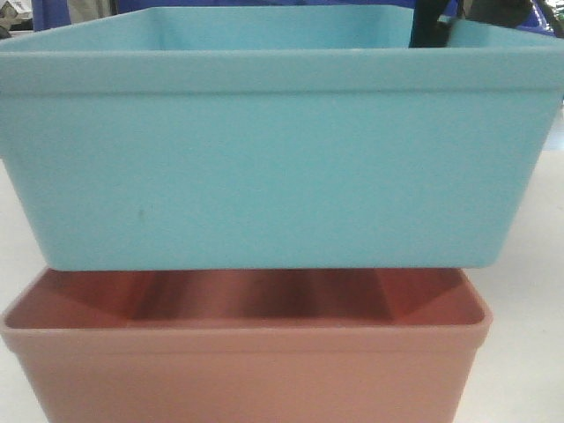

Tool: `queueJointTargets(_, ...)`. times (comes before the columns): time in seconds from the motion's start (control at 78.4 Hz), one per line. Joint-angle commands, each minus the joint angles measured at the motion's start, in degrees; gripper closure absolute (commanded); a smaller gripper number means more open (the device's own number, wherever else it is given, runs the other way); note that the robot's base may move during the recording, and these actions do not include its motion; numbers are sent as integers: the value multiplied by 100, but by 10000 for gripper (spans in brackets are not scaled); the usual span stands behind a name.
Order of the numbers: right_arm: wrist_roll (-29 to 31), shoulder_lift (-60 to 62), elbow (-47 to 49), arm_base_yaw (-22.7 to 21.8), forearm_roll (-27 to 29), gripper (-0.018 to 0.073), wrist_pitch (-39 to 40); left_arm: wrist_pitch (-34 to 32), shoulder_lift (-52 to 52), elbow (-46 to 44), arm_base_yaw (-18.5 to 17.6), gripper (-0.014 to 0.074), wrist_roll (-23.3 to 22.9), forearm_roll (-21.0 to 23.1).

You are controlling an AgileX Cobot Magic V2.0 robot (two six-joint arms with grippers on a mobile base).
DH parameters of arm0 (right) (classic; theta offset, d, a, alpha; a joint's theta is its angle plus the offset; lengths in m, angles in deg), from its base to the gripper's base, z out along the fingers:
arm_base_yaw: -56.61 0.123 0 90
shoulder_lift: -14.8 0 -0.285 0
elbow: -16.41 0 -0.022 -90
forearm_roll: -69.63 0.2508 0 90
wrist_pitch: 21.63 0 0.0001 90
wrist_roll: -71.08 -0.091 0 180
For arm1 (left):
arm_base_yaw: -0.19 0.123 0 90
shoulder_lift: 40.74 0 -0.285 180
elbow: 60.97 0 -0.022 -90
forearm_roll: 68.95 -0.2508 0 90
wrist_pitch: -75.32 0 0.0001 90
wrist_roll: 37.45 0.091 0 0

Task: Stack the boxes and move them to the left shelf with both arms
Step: 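Lower the light-blue bin into the pink bin with the right gripper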

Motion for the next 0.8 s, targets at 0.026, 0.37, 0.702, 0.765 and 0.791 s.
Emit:
queueJointTargets(0.026,-75,148,178,75,150,504,448,-453,-7,-166,-45,295,18,60)
queueJointTargets(0.37,-76,95,-341,81,150,504,777,-453,-7,-166,-45,295,18,60)
queueJointTargets(0.702,-58,95,-569,86,150,504,1019,-453,-7,-166,-45,295,18,60)
queueJointTargets(0.765,-33,95,-569,86,150,504,1031,-453,-7,-166,-45,295,18,60)
queueJointTargets(0.791,-33,95,-569,86,150,504,1031,-453,-7,-166,-45,295,18,60)
